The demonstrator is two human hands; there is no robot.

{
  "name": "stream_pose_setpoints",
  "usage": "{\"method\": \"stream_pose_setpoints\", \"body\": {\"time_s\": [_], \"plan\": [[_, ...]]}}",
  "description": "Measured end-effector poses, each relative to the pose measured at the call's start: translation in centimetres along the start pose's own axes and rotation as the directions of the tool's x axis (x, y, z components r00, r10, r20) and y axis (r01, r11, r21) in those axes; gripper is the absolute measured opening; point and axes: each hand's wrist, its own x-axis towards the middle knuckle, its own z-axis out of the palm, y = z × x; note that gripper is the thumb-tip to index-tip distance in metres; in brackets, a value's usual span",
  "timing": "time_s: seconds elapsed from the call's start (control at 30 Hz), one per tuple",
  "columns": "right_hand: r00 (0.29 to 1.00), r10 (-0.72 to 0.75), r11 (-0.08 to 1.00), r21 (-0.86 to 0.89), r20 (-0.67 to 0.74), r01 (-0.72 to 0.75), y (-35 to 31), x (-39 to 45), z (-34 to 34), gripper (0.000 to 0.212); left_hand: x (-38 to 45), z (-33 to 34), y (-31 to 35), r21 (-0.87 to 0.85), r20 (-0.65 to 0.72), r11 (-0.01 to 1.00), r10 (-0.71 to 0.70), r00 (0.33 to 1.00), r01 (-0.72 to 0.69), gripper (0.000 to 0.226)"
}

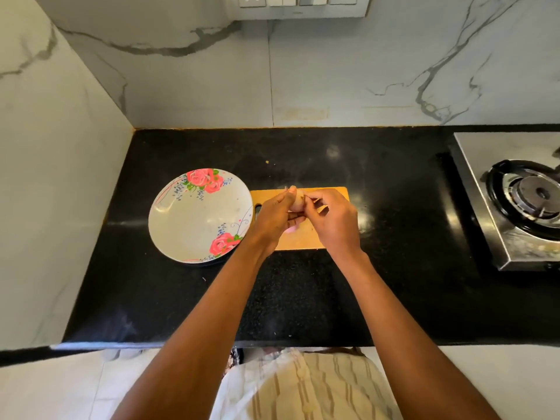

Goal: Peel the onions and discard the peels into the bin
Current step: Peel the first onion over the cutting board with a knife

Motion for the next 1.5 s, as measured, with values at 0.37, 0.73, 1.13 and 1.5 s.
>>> {"method": "stream_pose_setpoints", "body": {"time_s": [0.37,0.73,1.13,1.5], "plan": [[0.982,-0.053,0.996,0.083,0.18,0.039,1.7,3.7,-3.1,0.021,-0.1,2.3,1.1,-0.269,-0.11,0.96,0.045,0.993,-0.073,0.035],[0.99,-0.089,0.995,0.054,0.108,0.084,3.4,2.9,-3.8,0.02,1.2,4.5,0.4,-0.284,-0.148,0.951,0.084,0.985,-0.124,0.029],[0.988,-0.086,0.994,0.083,0.126,0.076,3.4,3.1,-3.8,0.021,2.0,4.2,0.8,-0.239,-0.163,0.967,0.046,0.986,-0.085,0.034],[0.986,-0.125,0.992,0.019,0.111,0.123,3.7,3.4,-4.4,0.011,3.3,3.9,1.6,-0.043,-0.056,0.996,0.079,0.995,-0.081,0.037]]}}
